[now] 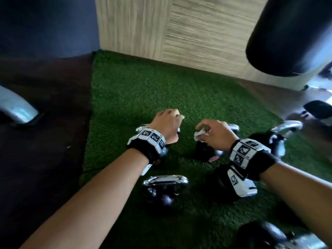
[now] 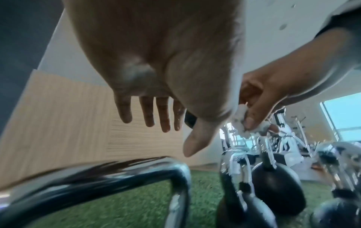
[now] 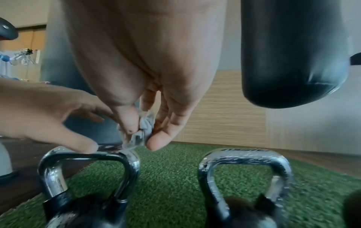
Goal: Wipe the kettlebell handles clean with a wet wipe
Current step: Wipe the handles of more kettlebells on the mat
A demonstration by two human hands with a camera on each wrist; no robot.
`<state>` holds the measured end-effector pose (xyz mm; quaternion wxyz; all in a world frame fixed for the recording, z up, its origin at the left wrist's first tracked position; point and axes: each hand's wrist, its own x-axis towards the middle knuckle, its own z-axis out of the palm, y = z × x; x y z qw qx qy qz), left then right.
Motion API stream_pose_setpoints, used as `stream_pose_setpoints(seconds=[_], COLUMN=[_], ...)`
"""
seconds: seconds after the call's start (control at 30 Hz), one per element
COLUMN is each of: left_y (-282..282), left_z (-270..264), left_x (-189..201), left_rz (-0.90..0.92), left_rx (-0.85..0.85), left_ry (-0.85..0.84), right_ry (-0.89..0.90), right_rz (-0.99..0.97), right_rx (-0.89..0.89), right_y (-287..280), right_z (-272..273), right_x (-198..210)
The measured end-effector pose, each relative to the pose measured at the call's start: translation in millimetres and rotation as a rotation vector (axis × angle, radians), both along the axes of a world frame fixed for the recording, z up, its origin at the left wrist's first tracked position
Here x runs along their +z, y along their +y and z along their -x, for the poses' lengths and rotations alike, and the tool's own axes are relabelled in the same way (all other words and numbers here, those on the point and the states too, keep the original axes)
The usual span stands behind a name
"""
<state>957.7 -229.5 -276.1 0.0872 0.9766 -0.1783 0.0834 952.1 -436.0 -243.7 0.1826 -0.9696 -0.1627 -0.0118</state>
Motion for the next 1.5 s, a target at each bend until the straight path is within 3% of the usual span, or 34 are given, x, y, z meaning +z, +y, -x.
stream_pose_setpoints(seconds=[0.23, 0.47, 0.7, 0.87, 1.1, 1.33, 1.5], left_y=[-91.9, -110.4, -133.9, -151.1, -174.1, -169.1, -182.8], left_z=[-5.2, -18.9, -36.2, -64.7, -95.0, -94.0, -94.1], left_x=[22.6, 6.5, -13.0, -37.2, -76.1, -98.3, -125.6], left_rz=[0.228, 0.214, 0.234, 0.206, 0.313, 0.512, 0.624], left_rx=[0.046, 0.202, 0.33, 0.443, 0.56, 0.69, 0.658], left_ry=[0.226, 0.38, 0.518, 0.582, 0.676, 0.636, 0.575], right_ry=[-0.04, -0.035, -0.102, -0.071, -0.001, 0.104, 0.057], right_rz=[0.131, 0.142, -0.047, -0.14, -0.018, 0.001, -0.191], right_rx=[-0.077, -0.188, -0.25, -0.128, 0.186, 0.336, 0.341], right_y=[-70.8, -110.7, -147.2, -179.3, -208.2, -202.8, -200.3], right_z=[31.7, 25.6, -8.7, -60.6, -125.1, -167.4, -179.1], right_x=[82.0, 116.4, 81.7, 54.4, 34.5, 20.8, -5.7])
